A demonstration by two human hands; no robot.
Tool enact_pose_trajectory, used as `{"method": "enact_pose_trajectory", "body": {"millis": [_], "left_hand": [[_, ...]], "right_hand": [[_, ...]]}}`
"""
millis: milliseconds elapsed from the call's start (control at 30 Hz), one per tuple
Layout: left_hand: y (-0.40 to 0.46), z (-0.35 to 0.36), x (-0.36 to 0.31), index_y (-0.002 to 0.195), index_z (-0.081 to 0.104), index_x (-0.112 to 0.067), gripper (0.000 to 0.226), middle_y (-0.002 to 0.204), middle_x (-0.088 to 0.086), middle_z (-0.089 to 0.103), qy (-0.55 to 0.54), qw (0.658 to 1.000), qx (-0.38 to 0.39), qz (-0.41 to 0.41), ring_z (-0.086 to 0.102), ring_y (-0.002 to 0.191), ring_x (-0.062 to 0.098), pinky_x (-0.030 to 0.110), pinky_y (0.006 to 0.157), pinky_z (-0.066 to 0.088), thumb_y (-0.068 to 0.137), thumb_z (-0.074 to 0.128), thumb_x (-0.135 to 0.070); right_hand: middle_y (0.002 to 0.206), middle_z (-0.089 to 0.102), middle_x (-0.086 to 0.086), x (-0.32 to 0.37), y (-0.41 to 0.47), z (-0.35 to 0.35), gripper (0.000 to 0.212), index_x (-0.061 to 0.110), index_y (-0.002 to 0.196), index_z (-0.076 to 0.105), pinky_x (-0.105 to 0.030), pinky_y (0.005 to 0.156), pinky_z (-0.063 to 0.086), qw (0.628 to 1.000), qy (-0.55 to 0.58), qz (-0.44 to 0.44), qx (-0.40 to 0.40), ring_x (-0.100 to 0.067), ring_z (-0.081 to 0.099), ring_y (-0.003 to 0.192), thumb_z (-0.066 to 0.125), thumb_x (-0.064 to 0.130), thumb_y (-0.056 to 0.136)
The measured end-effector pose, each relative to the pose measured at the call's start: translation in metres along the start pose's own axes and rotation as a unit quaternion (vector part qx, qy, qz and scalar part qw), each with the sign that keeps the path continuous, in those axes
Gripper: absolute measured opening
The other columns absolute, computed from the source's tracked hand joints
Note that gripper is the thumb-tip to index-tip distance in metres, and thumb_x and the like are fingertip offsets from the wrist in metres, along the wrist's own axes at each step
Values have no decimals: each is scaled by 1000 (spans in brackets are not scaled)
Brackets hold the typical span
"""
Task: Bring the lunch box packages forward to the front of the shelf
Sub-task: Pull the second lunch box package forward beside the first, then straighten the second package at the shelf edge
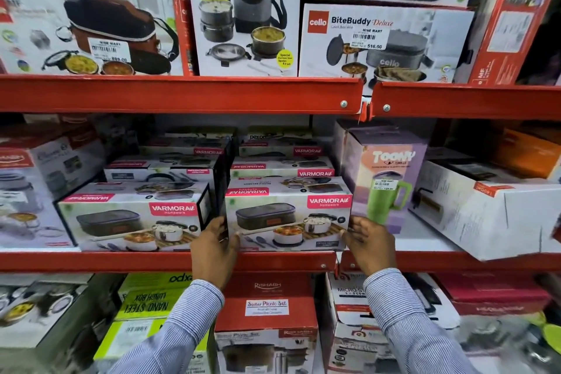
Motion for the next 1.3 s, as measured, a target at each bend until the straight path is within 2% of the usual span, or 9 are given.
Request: {"method": "enact_pose_trajectory", "body": {"millis": [267, 400, 533, 833, 967, 1067, 1167, 1200, 1300], "left_hand": [[-2, -3, 3, 118, 65, -4, 36, 105, 14, 77, 5, 1000, -1, 3, 73, 95, 25, 29, 81, 54, 83, 69, -16], [-5, -6, 3, 115, 66, -7, 33, 103, 11, 78, 10, 1000, 1, 12, 74, 92, 23, 34, 82, 59, 84, 68, -16], [-7, -9, 3, 113, 67, -9, 31, 103, 8, 78, 9, 1000, 1, 18, 73, 94, 22, 38, 83, 61, 83, 69, -16], [-7, -10, 6, 110, 68, -11, 29, 102, 7, 78, 15, 1000, 3, 26, 74, 92, 22, 40, 81, 61, 82, 70, -18], [-9, -12, 6, 117, 66, -9, 36, 109, 12, 76, 5, 1000, 13, 20, 72, 101, 26, 42, 87, 60, 82, 70, -18], [-15, -19, 6, 132, 58, -5, 50, 121, 15, 71, -18, 1000, 16, 7, 69, 110, 24, 30, 94, 53, 84, 70, -15], [-27, -37, 8, 130, 61, -6, 48, 120, 11, 72, -31, 999, -4, 14, 69, 106, 14, 1, 86, 43, 83, 70, -12], [-32, -45, 10, 126, 64, -7, 44, 116, 10, 74, -34, 999, -21, 20, 69, 102, 10, -5, 82, 41, 82, 71, -11], [-37, -77, 27, 113, 71, -15, 32, 99, 3, 78, -51, 997, -61, 26, 70, 87, -6, -1, 79, 47, 81, 72, -10]], "right_hand": [[106, 74, -11, 4, -9, -2, 38, 6, 115, 66, -23, 83, 50, 1000, -3, 4, -5, -10, 64, 80, 73, 5, 78], [106, 74, -13, 4, -13, -3, 38, 6, 114, 67, -32, 89, 54, 1000, 1, 5, -8, -12, 66, 80, 74, 4, 77], [107, 74, -13, 4, -16, -5, 39, 5, 115, 66, -27, 85, 52, 1000, 6, 13, -5, -10, 65, 79, 75, 4, 77], [110, 73, -11, 3, -18, -6, 40, 6, 116, 65, -30, 89, 52, 1000, 10, 18, 2, -10, 65, 83, 74, 6, 78], [108, 74, -9, 4, -18, -7, 39, 9, 115, 67, -29, 89, 54, 1000, 14, 17, 1, -10, 66, 84, 75, 8, 77], [107, 74, -7, 2, -23, -9, 39, 11, 114, 68, -17, 80, 50, 999, 35, 9, -32, -9, 67, 87, 75, 6, 77], [107, 73, -5, 8, -37, -6, 38, 13, 116, 66, -33, 89, 54, 990, 76, -29, -117, -16, 69, 94, 73, 7, 79], [106, 73, -4, 13, -44, -3, 36, 15, 115, 66, -33, 88, 54, 985, 85, -43, -141, -17, 69, 94, 72, 9, 80], [100, 74, 0, 39, -68, 22, 27, 17, 110, 69, -32, 79, 57, 977, 106, -98, -160, -12, 71, 90, 70, 17, 83]]}}
Point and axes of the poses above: each hand's wrist, its own y-axis towards the middle knuckle, its own z-axis out of the palm, x = y × z, the point moved 2 cm from there along y, towards the middle knuckle
